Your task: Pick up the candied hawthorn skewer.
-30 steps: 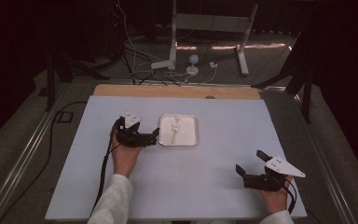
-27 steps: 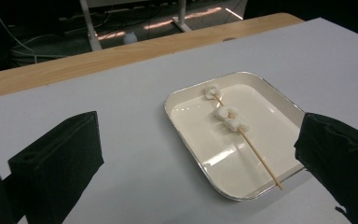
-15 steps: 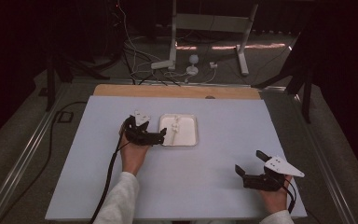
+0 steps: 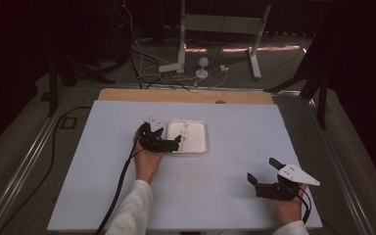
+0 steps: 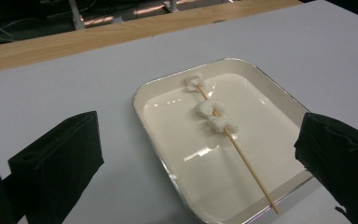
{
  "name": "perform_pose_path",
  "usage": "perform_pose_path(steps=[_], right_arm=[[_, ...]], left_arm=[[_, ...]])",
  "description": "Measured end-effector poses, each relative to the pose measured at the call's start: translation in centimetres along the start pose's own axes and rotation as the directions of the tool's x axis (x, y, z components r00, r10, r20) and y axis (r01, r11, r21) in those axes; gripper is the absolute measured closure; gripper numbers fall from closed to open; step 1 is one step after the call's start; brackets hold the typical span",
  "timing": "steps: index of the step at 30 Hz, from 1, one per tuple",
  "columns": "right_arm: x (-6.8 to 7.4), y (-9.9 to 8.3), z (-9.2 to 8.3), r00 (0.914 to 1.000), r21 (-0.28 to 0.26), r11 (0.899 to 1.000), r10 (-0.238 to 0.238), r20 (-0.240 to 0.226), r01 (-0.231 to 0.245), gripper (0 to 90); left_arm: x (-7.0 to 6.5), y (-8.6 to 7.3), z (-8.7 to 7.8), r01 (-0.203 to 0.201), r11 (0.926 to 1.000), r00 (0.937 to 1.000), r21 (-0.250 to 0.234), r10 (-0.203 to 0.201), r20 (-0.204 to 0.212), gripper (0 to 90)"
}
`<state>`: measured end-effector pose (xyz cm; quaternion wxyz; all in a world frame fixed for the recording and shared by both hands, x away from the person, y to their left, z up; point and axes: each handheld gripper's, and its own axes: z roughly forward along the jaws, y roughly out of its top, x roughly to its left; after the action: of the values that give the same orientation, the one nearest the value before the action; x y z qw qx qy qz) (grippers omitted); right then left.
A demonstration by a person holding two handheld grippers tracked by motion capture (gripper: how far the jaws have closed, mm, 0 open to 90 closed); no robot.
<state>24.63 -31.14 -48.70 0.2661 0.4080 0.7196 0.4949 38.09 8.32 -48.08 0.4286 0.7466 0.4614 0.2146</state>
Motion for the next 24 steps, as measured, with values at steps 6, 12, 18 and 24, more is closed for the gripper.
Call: perform_pose_path(steps=[6, 12, 18, 24], right_arm=[[0.1, 0.0, 0.0, 1.0000, 0.001, 1.000, -0.005, -0.003, 0.005, 0.0], [0.0, 0.0, 0.0, 1.0000, 0.003, 1.000, -0.002, -0.003, 0.002, 0.0], [0.0, 0.0, 0.0, 1.0000, 0.003, 1.000, -0.003, -0.004, 0.003, 0.0], [0.0, 0.0, 0.0, 1.0000, 0.004, 1.000, -0.002, -0.005, 0.002, 0.0]], left_arm=[[-1.0, 0.0, 1.0, -0.009, 0.9998, 0.9999, 0.020, 0.008, 0.012, 1.1], [-1.7, -0.1, 1.9, -0.012, 0.9988, 0.9999, 0.048, 0.011, 0.009, 1.1], [-2.1, -0.2, 2.6, -0.003, 0.9974, 0.9999, 0.072, 0.002, 0.010, 1.2], [-2.9, -0.5, 3.5, -0.010, 0.9886, 0.9999, 0.150, 0.011, -0.008, 3.1]])
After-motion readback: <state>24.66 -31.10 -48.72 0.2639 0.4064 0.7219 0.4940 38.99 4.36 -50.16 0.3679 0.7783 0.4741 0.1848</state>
